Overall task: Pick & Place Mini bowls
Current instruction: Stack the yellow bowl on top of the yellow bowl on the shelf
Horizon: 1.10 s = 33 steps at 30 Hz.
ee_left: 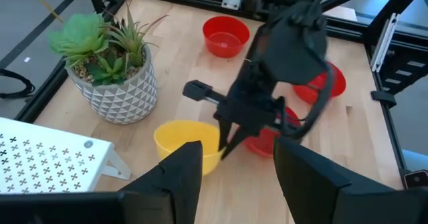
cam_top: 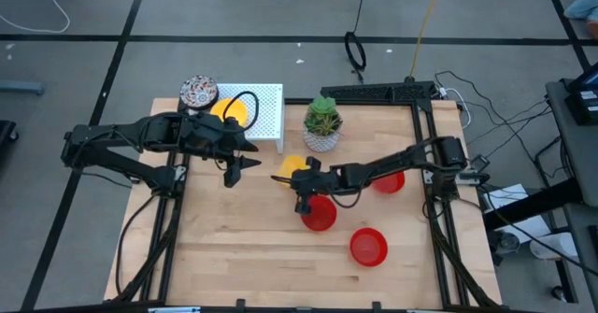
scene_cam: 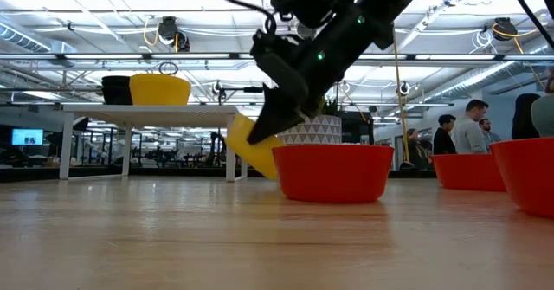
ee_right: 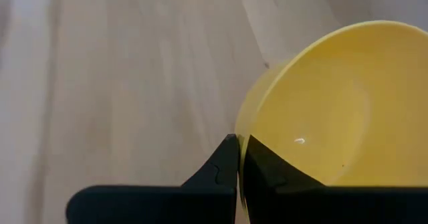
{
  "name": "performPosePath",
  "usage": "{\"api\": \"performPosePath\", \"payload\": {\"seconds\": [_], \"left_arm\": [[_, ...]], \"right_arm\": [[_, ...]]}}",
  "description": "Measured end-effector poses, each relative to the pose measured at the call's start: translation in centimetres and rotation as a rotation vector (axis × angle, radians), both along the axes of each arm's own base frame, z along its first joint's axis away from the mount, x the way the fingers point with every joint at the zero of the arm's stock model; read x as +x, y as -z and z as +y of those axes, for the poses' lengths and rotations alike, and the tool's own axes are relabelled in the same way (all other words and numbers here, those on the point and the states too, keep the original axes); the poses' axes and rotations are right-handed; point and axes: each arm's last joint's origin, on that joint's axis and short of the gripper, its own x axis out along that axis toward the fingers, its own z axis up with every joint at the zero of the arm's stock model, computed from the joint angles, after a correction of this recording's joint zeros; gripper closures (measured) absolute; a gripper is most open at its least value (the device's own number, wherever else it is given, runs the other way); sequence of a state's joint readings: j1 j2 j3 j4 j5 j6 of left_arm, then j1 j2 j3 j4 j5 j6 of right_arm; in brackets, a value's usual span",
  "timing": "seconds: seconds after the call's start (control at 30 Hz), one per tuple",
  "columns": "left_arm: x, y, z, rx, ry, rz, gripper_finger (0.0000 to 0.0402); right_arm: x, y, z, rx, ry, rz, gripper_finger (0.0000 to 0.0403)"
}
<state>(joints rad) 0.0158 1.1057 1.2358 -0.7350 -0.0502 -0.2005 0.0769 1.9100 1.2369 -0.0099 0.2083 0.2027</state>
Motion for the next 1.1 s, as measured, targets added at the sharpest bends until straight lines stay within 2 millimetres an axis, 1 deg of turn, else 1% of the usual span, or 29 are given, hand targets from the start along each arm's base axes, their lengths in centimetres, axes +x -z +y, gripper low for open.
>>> {"api": "performPosePath", "payload": {"seconds": [0.13,0.33,0.43,0.57,0.8,0.87,0.97,1.1], "left_arm": [[0.0,0.0,0.0,0.004,0.003,0.001,0.0215],[0.0,0.0,0.0,0.01,0.007,0.001,0.0215],[0.0,0.0,0.0,0.01,0.007,0.001,0.0215],[0.0,0.0,0.0,0.009,0.006,0.001,0.0215],[0.0,0.0,0.0,0.032,0.022,0.003,0.0215],[0.0,0.0,0.0,0.058,0.04,0.006,0.0215],[0.1,0.1,0.0,0.077,0.053,0.011,0.0215],[1.0,0.9,-0.1,0.075,0.06,0.058,0.0215]], "right_arm": [[-0.3,0.4,-0.6,0.015,0.031,0.049,0.0403],[-0.5,0.5,-0.6,0.036,0.015,0.074,0.0402],[-0.5,0.5,-0.6,0.033,0.013,0.074,0.0393],[-0.5,0.5,-0.6,0.027,0.005,0.073,0.0366],[-0.5,0.2,-0.6,0.027,0.004,0.07,0.0295],[-0.8,-0.6,-0.5,0.048,-0.016,0.057,0.0278],[-1.3,-2.6,-0.4,0.106,-0.067,0.016,0.0262],[-3.1,-5.4,0.2,0.137,-0.121,0.033,0.0255]]}}
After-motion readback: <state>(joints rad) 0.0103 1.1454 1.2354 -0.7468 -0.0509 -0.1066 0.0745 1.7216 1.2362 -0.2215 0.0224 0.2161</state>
